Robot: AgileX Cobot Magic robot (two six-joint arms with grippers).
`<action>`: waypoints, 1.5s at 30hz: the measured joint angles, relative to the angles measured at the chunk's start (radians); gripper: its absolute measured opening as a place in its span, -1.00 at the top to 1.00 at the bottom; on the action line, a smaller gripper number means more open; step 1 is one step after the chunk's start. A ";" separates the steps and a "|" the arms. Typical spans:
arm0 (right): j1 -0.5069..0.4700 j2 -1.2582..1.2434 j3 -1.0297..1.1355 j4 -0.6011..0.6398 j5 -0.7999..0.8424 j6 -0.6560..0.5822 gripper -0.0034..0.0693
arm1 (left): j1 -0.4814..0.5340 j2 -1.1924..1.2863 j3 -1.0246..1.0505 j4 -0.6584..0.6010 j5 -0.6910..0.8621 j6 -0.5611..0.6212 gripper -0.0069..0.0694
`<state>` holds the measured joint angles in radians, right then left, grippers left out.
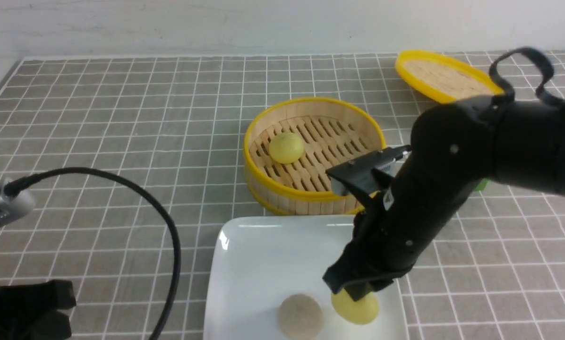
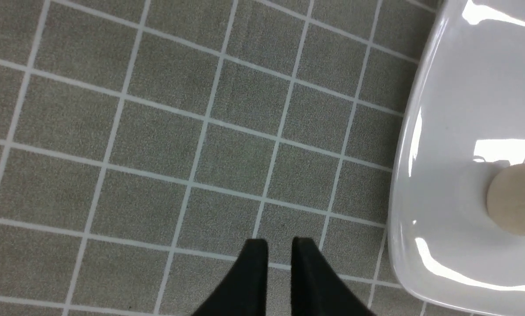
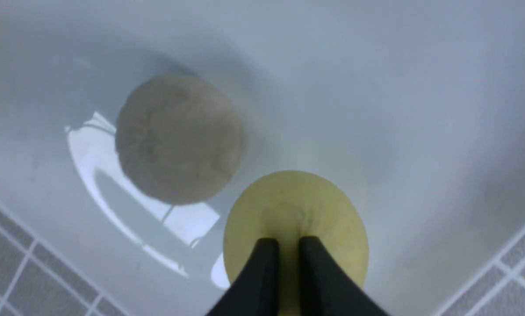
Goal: Put the steamed buns into the plate on the grey tablecloth.
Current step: 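Move the steamed bun from the bamboo steamer onto the white plate with the right gripper, then reach into the bamboo steamer and grasp a bun with the left gripper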
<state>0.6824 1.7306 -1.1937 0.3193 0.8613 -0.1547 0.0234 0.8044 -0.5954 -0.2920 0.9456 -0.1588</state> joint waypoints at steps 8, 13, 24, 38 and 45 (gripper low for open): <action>-0.012 -0.041 -0.060 -0.012 0.071 -0.049 0.27 | 0.000 0.141 -0.179 -0.026 0.025 0.028 0.28; -0.099 -0.185 -0.095 -0.029 0.219 -0.051 0.83 | -0.034 0.295 -0.332 -0.105 0.032 0.127 0.14; -0.367 -0.577 0.163 -0.046 0.351 -0.036 0.95 | -0.379 0.910 -0.857 -0.159 0.014 0.176 -0.05; -0.381 -0.642 0.289 -0.045 0.264 -0.036 0.94 | -0.468 1.651 -1.864 0.086 0.276 0.016 -0.43; -0.381 -0.642 0.289 -0.045 0.237 -0.036 0.93 | -0.468 1.746 -2.047 0.167 0.292 -0.037 -0.44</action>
<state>0.3015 1.0885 -0.9048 0.2739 1.0986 -0.1907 -0.4444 2.5502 -2.6420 -0.1251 1.2381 -0.1957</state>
